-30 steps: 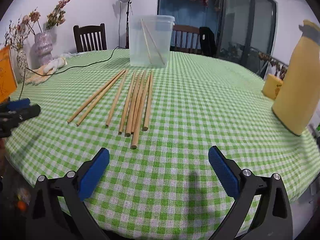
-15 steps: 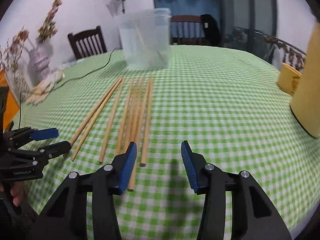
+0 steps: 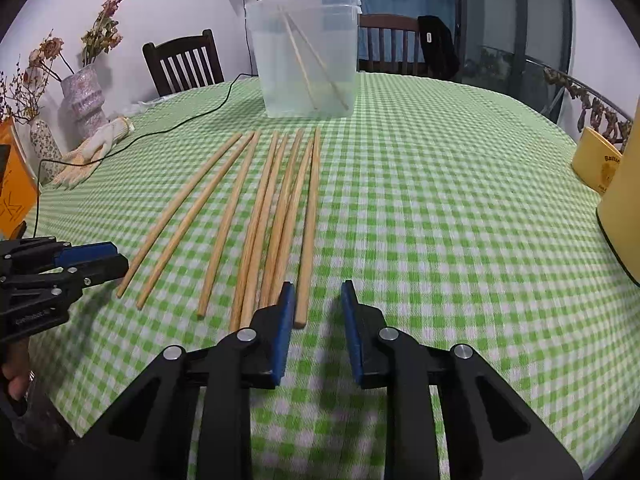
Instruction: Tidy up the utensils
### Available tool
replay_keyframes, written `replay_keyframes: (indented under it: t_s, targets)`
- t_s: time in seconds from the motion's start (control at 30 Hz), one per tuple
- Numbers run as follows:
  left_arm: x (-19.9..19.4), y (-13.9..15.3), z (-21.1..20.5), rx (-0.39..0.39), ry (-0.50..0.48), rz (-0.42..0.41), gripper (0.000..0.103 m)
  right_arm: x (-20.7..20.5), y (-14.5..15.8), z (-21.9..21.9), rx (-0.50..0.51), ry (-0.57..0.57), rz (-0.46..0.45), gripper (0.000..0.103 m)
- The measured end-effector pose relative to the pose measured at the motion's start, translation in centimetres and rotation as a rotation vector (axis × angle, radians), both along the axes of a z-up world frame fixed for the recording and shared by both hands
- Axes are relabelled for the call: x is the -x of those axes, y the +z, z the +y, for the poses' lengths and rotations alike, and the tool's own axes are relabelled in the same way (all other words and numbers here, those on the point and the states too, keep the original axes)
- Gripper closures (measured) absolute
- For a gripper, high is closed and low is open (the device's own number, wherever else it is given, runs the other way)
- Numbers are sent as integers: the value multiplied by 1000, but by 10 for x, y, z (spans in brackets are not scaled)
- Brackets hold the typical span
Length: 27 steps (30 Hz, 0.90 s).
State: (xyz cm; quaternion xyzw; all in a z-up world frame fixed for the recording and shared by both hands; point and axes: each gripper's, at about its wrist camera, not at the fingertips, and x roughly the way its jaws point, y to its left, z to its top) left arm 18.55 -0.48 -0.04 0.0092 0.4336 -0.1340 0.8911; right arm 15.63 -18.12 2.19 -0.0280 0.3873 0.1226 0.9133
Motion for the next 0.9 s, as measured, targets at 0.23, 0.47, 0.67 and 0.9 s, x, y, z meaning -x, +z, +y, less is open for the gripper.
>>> replay_keyframes:
  t_s: [0.23,0.47,0.67,0.9]
  targets:
    - [3,2,-8,41,-34,18,72,5,-1,0,12,-8,-13,88]
    - [5,-1,-26,-66,-49,-26,71,13,-1,-6,0,-17,-27,92]
    - [4,2,-15,-85,-17,-11,100,21,-2,-6,7,-14,-49,92]
    - [5,2,3,28,24,33,93,27,-3,-17,-46,-15,-62,92]
